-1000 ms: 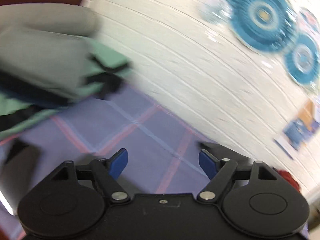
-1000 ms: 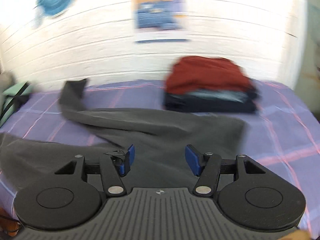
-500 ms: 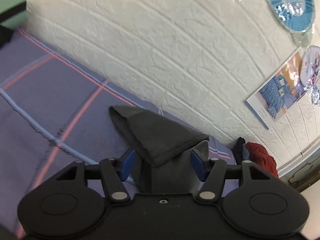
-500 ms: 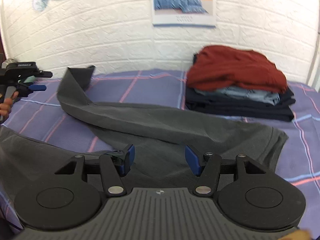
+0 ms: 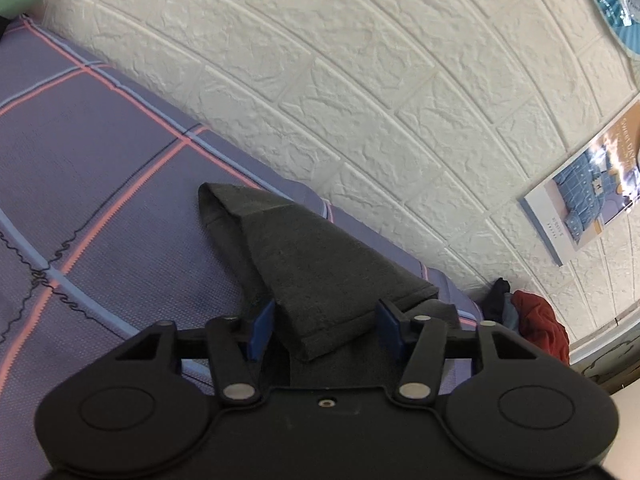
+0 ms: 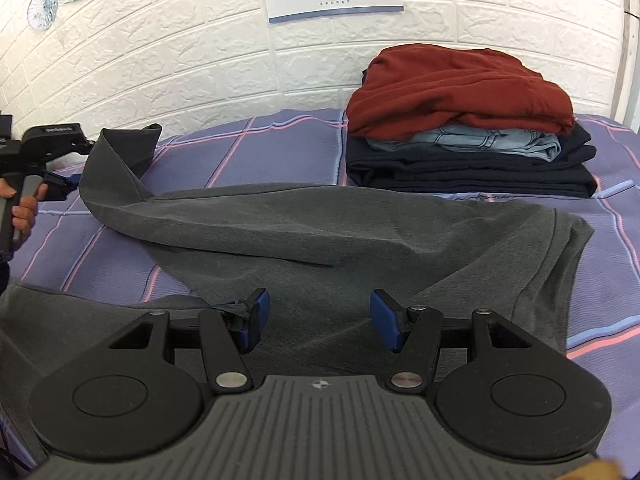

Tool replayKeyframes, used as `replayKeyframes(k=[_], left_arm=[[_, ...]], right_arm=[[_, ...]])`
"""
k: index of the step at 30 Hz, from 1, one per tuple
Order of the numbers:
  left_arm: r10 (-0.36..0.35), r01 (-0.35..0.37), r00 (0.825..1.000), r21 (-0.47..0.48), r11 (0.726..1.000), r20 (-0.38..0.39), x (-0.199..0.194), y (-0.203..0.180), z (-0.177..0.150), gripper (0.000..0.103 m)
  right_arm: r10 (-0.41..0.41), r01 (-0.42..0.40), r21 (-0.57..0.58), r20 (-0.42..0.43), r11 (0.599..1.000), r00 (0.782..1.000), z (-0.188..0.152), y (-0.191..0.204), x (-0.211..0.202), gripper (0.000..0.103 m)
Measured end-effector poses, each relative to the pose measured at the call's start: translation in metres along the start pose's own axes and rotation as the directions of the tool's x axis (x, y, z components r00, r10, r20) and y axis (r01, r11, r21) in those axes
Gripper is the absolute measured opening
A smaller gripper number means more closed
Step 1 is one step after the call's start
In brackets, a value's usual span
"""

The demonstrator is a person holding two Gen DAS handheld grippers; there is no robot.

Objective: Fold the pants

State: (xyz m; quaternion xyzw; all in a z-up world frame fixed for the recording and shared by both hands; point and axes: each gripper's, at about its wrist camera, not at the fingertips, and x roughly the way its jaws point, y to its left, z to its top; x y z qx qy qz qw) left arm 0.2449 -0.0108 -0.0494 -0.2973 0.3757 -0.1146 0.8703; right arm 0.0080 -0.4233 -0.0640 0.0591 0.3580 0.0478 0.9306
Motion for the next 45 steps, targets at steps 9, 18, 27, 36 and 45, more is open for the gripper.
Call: replayKeyframes(k=[9,18,27,36,45], left_arm=[[0.002,-0.013,0.989,0.073,0.997,0.146,-0.045,-0.01,0.03,0.086],[0.179,-0.209,0.901,0.033,0.977,0.394,-0.152,0.019,0.116,0.086],[0.266,-0.296,0.898,0.032,0.955,0.35,-0.138,0.035,0.126,0.087],[0.447,-0.446,0.86,-0.064,0.893,0.246,-0.065,0.089,0.129,0.103],[0.369,-0.332,0.913,-0.207,0.92,0.172,-0.132,0.154,0.088,0.103]], right_arm=[[-0.015,0.015,-0.013,0.007,1.0,1.0,0.001,-0.002,-0.001,0.094],[-0.086,0.084,0.038,0.047,0.996,0.995,0.003,-0.026,-0.009,0.094],[-0.226,0.214,0.127,0.093,0.969,0.97,0.009,-0.061,-0.01,0.094],[-0.264,0.255,0.111,0.078,0.96,0.961,0.011,-0.064,-0.004,0.094],[-0.297,0.282,0.162,0.071,0.945,0.952,0.013,-0.092,0.006,0.094]])
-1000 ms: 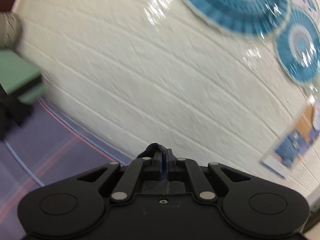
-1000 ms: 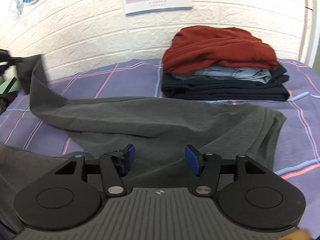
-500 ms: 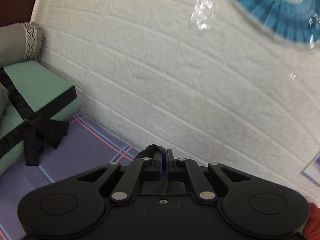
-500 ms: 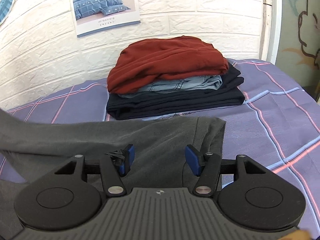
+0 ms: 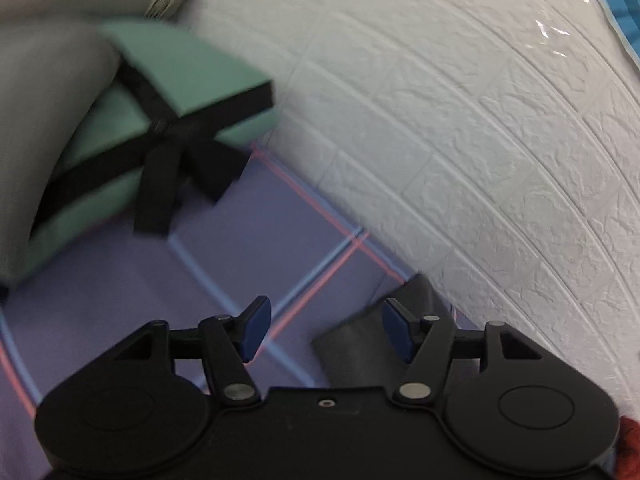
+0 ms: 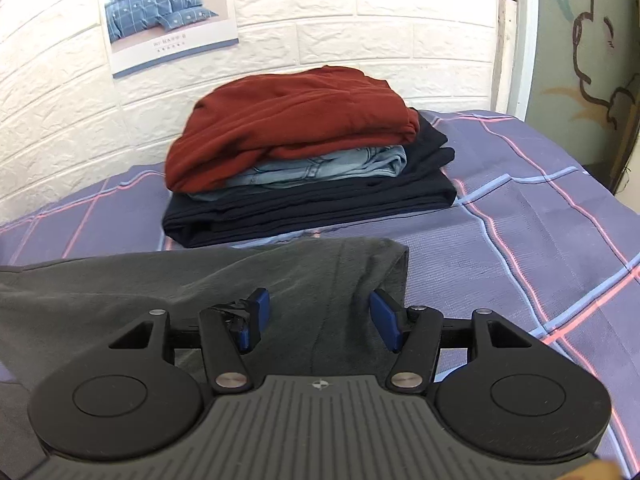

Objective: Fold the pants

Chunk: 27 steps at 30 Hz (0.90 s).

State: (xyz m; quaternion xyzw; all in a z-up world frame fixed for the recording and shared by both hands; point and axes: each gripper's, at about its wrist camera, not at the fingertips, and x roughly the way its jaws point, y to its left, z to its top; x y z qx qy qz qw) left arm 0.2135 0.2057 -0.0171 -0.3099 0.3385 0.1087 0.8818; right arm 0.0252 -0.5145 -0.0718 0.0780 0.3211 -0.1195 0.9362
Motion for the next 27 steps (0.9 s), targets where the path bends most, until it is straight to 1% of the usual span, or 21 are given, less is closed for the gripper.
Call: replayKeyframes(k=[2,4,5,7,9,12,14,15,16,17,19,20,21,23,24,25,26,27], left_arm=[[-0.043,0.04,0.997,-0.05,0.998,-0.061,0.009,0.009,-0.012,0.103],[-0.063,0.055,0.993,-0.074,0.996,-0.104,0.023,0.008,-0.023,0.103],[-0.067,0.058,0.991,-0.081,0.995,-0.114,0.03,0.005,-0.027,0.103],[-0.08,0.071,0.991,-0.081,0.994,-0.11,0.042,-0.005,-0.031,0.103],[-0.054,0.048,0.994,-0.064,0.997,-0.091,0.05,-0.016,-0.031,0.103],[0.006,-0.006,0.997,0.001,1.0,-0.076,0.061,-0.033,-0.031,0.103],[0.052,-0.047,0.996,0.068,0.997,-0.068,0.064,-0.043,-0.032,0.103],[0.079,-0.071,0.994,0.115,0.991,-0.072,0.068,-0.048,-0.033,0.077],[0.084,-0.073,0.993,0.134,0.988,-0.078,0.069,-0.048,-0.033,0.074],[0.07,-0.063,0.996,0.106,0.992,-0.061,0.063,-0.044,-0.033,0.076],[0.004,-0.003,1.0,0.044,0.999,-0.016,0.042,-0.029,-0.03,0.078],[-0.015,0.015,1.0,0.034,0.999,0.003,0.031,-0.021,-0.029,0.078],[-0.02,0.02,1.0,0.029,0.999,0.011,0.023,-0.013,-0.029,0.078],[0.008,-0.008,1.0,0.015,1.0,-0.014,0.015,0.005,-0.034,0.078],[0.027,-0.026,0.999,0.023,0.999,-0.03,0.015,0.013,-0.038,0.08],[0.042,-0.04,0.998,0.038,0.998,-0.048,0.016,0.02,-0.043,0.085],[0.041,-0.039,0.997,0.036,0.999,-0.066,0.017,0.026,-0.047,0.089],[0.041,-0.04,0.997,0.015,0.999,-0.068,0.016,0.032,-0.049,0.094]], right_arm=[[0.002,-0.002,0.014,-0.005,1.0,1.0,0.0,-0.002,0.003,0.094],[0.002,-0.002,0.034,-0.009,0.999,1.0,-0.001,-0.004,0.004,0.094],[0.003,-0.003,0.038,-0.011,0.999,1.0,0.0,-0.005,0.004,0.094],[0.003,-0.003,0.029,-0.012,1.0,1.0,-0.001,-0.004,0.0,0.094],[-0.001,0.002,0.024,-0.016,1.0,1.0,-0.003,-0.005,-0.003,0.094],[-0.006,0.007,0.03,-0.022,1.0,1.0,-0.006,-0.009,-0.005,0.095],[-0.007,0.008,0.039,-0.026,0.999,1.0,-0.007,-0.011,-0.004,0.095],[-0.008,0.009,0.043,-0.029,0.999,1.0,-0.008,-0.011,-0.002,0.095],[-0.007,0.009,0.046,-0.031,0.999,0.999,-0.008,-0.011,-0.001,0.095],[-0.008,0.01,0.048,-0.032,0.999,0.999,-0.009,-0.011,0.0,0.095],[-0.005,0.007,0.047,-0.025,0.999,1.0,-0.008,-0.011,-0.001,0.095],[-0.003,0.004,0.041,-0.023,0.999,1.0,-0.008,-0.012,-0.001,0.096],[-0.003,0.004,0.038,-0.024,0.999,1.0,-0.009,-0.012,-0.001,0.096],[-0.002,0.003,0.04,-0.028,0.999,1.0,-0.008,-0.013,0.002,0.096],[-0.001,0.003,0.042,-0.028,0.999,1.0,-0.008,-0.013,0.003,0.096],[0.002,0.0,0.037,-0.028,0.999,1.0,-0.008,-0.013,0.004,0.096],[0.0,0.0,0.031,-0.025,1.0,1.0,-0.007,-0.012,0.004,0.096],[-0.006,0.007,0.025,-0.018,1.0,1.0,-0.007,-0.01,0.003,0.096]])
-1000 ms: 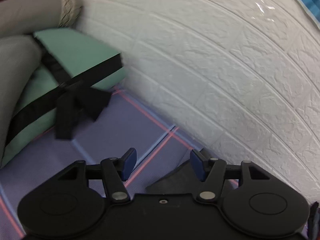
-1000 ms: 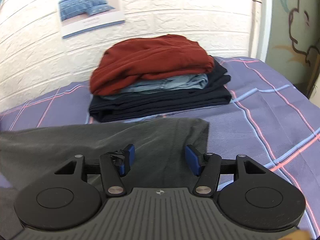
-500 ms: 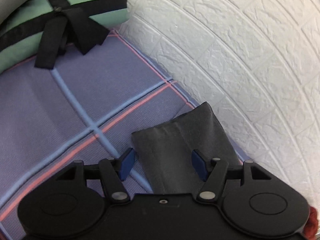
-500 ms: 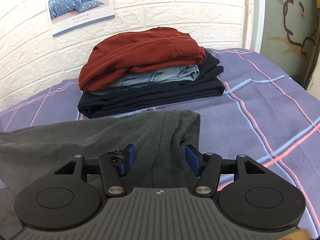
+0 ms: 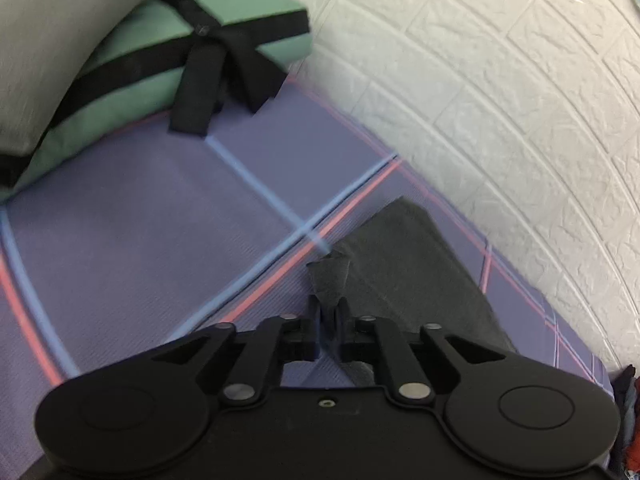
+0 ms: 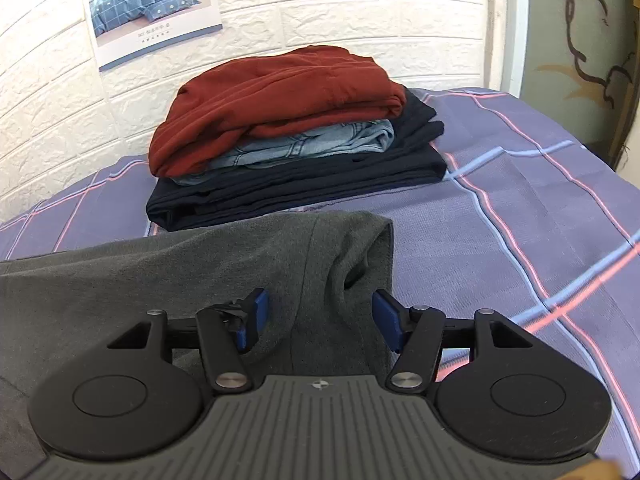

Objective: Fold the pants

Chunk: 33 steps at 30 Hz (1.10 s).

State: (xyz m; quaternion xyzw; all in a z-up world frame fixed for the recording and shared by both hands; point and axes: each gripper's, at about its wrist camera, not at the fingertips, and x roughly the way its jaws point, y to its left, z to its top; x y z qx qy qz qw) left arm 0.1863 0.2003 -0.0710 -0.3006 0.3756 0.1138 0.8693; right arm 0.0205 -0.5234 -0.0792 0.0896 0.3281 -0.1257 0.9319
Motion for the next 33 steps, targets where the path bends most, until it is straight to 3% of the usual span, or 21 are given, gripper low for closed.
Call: replayKeyframes(k=[2,5,9,15,19,23,24,26,27,28,31,33], left_arm=[[0.003,-0.001,0.999,-0.053,0.999,0.044,-0.013,0.006,0.001,0.103],[0.011,0.0,0.987,-0.067,0.998,0.162,-0.041,0.002,0.008,0.103],[-0.012,0.018,0.978,-0.026,0.999,0.206,-0.046,-0.02,0.025,0.103],[0.027,-0.022,0.988,-0.033,0.999,0.151,-0.001,-0.052,0.039,0.103],[0.028,-0.026,0.995,-0.026,0.999,0.091,0.025,-0.069,0.036,0.103],[0.065,-0.065,0.996,0.001,0.998,0.069,0.048,-0.075,0.032,0.103],[0.066,-0.066,0.996,0.001,0.998,0.066,0.051,-0.075,0.03,0.103],[0.09,-0.093,0.993,0.044,0.995,0.078,0.054,-0.079,0.028,0.103],[0.104,-0.109,0.992,0.063,0.992,0.068,0.057,-0.079,0.028,0.085],[0.128,-0.132,0.989,0.054,0.99,0.071,0.059,-0.078,0.027,0.093],[0.158,-0.163,0.982,0.038,0.986,0.106,0.064,-0.071,0.027,0.094],[0.163,-0.17,0.98,0.051,0.984,0.112,0.065,-0.073,0.028,0.094]], right_arm=[[-0.008,0.008,-0.011,0.013,1.0,1.0,0.002,0.001,-0.005,0.096],[-0.017,0.017,-0.015,0.045,1.0,0.999,0.008,-0.003,-0.015,0.096],[-0.042,0.042,0.003,0.058,0.999,0.997,0.017,-0.011,-0.009,0.097],[-0.066,0.058,0.098,0.08,0.993,0.995,0.024,-0.016,0.01,0.097],[-0.011,-0.007,0.157,0.117,0.988,0.993,0.027,-0.022,0.007,0.097],[-0.02,0.013,0.129,0.055,0.992,0.998,0.027,-0.023,0.026,0.099],[0.011,-0.017,0.138,0.039,0.99,0.999,0.026,-0.024,0.029,0.083],[0.098,-0.102,0.158,0.031,0.982,0.995,0.025,-0.021,0.03,0.026],[0.069,-0.077,0.131,0.061,0.988,0.996,0.025,-0.016,0.025,0.024],[0.031,-0.038,0.089,0.08,0.995,0.996,0.025,-0.011,0.023,0.022],[-0.029,0.03,0.1,-0.011,0.994,1.0,0.022,-0.015,0.046,0.021],[-0.041,0.043,0.099,-0.021,0.994,0.999,0.022,-0.016,0.059,0.025]])
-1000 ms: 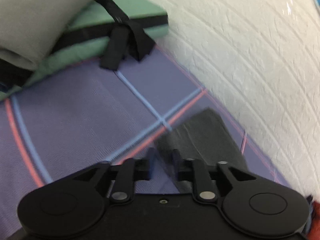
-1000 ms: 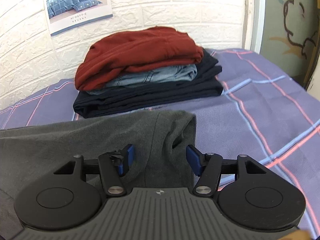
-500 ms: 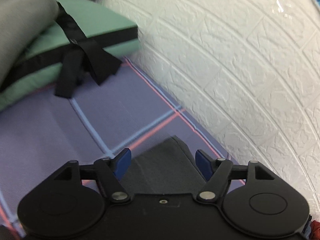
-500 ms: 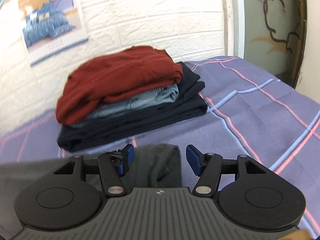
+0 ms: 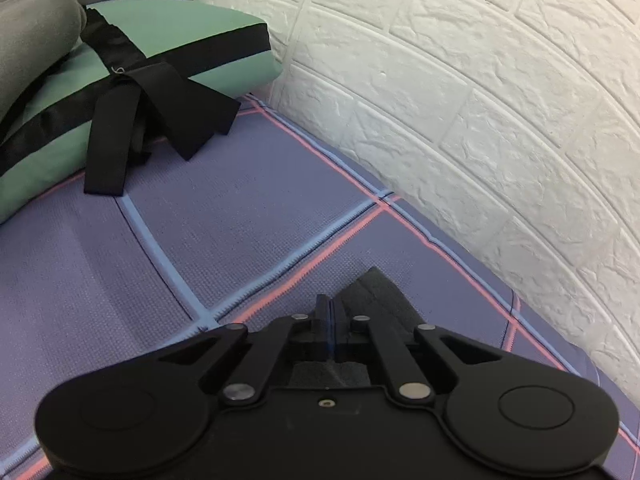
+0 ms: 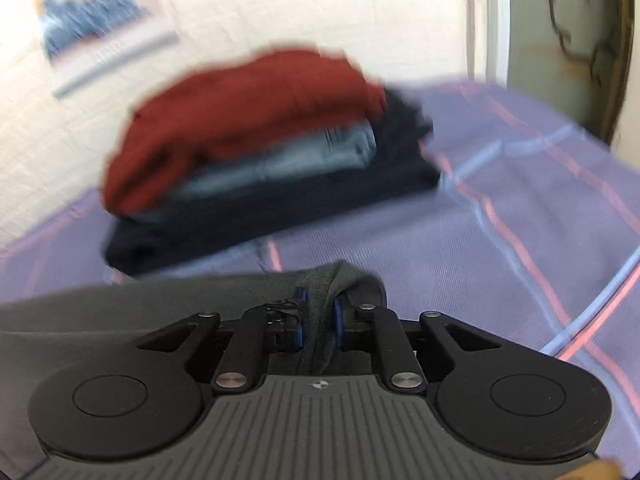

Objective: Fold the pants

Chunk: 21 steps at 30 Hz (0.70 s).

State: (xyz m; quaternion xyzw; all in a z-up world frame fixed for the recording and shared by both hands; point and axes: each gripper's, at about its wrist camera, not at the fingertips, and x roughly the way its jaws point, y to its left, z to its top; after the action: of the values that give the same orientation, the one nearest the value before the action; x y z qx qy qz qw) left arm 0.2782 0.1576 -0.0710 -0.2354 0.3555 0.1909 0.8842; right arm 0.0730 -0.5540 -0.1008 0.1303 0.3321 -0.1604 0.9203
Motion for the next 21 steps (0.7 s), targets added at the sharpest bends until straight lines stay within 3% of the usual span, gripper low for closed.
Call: replayKeyframes(k=[1,4,6,8,11,13,16,21], left_arm=[[0.004,-0.004,1.0,0.016,1.0,-0.003,0.001,-0.002,0.002,0.094],[-0.058,0.059,0.998,0.017,0.998,-0.038,-0.008,-0.001,0.008,0.103],[-0.105,0.106,0.994,0.027,0.994,-0.031,-0.025,0.001,0.01,0.103],[-0.144,0.145,0.989,0.083,0.986,-0.013,-0.047,-0.002,0.012,0.103],[-0.251,0.257,0.966,0.178,0.95,-0.056,-0.074,-0.015,0.015,0.103],[-0.323,0.336,0.942,0.249,0.909,-0.092,-0.086,-0.029,0.013,0.103],[-0.404,0.441,0.897,0.383,0.812,-0.178,-0.093,-0.056,0.001,0.103],[-0.417,0.555,0.832,0.519,0.65,-0.366,-0.076,-0.096,-0.027,0.103]], right_arm=[[-0.005,0.005,-0.012,0.003,1.0,1.0,0.002,0.003,0.001,0.027],[-0.021,0.021,-0.068,-0.008,0.997,1.0,0.004,0.009,-0.008,0.051],[-0.034,0.038,-0.091,0.049,0.995,0.998,0.002,0.01,-0.032,0.077],[0.004,0.014,-0.138,0.127,0.99,0.992,-0.001,0.016,-0.057,0.08],[0.123,-0.085,-0.236,0.151,0.968,0.981,0.004,0.034,-0.08,0.084],[0.233,-0.193,-0.278,0.121,0.941,0.965,0.009,0.051,-0.087,0.091],[0.368,-0.338,-0.324,0.034,0.884,0.929,0.015,0.078,-0.078,0.092],[0.446,-0.441,-0.425,-0.094,0.79,0.89,0.011,0.121,-0.051,0.092]])
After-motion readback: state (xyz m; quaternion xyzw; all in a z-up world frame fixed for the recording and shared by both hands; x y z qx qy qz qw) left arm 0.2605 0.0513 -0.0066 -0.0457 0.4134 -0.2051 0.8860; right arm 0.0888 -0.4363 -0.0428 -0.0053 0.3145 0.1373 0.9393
